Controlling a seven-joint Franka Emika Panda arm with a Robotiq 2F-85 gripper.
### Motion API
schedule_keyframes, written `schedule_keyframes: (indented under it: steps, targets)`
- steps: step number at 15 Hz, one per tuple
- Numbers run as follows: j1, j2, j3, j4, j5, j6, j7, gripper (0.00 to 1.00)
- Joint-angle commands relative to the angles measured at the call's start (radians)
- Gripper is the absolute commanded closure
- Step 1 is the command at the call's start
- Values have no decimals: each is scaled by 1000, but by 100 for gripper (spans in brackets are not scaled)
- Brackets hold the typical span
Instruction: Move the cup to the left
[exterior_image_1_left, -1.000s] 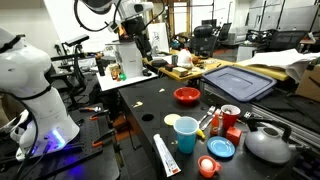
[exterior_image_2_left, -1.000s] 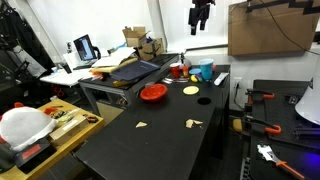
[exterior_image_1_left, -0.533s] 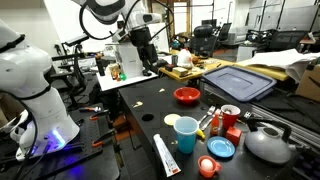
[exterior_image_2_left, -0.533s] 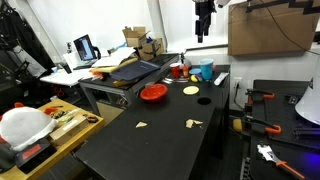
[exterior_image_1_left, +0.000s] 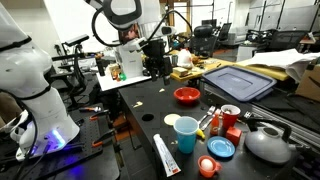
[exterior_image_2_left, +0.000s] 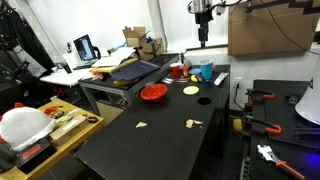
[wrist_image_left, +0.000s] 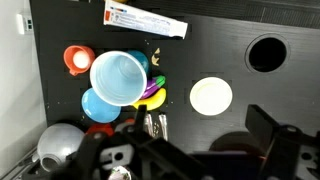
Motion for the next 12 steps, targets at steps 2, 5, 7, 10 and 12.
schedule_keyframes:
  steps: [2,5,7,10,12]
  targets:
    - [-11,131,-26,123,37,-3,-134,0]
    - [-28,214,-28,174,68,3,-184,0]
    - [-46,271,-24,199,83,10,-210,0]
    - [-81,362,-15,239,113,14,-247,0]
    - [-107,420,-8,267,123,24,-263,0]
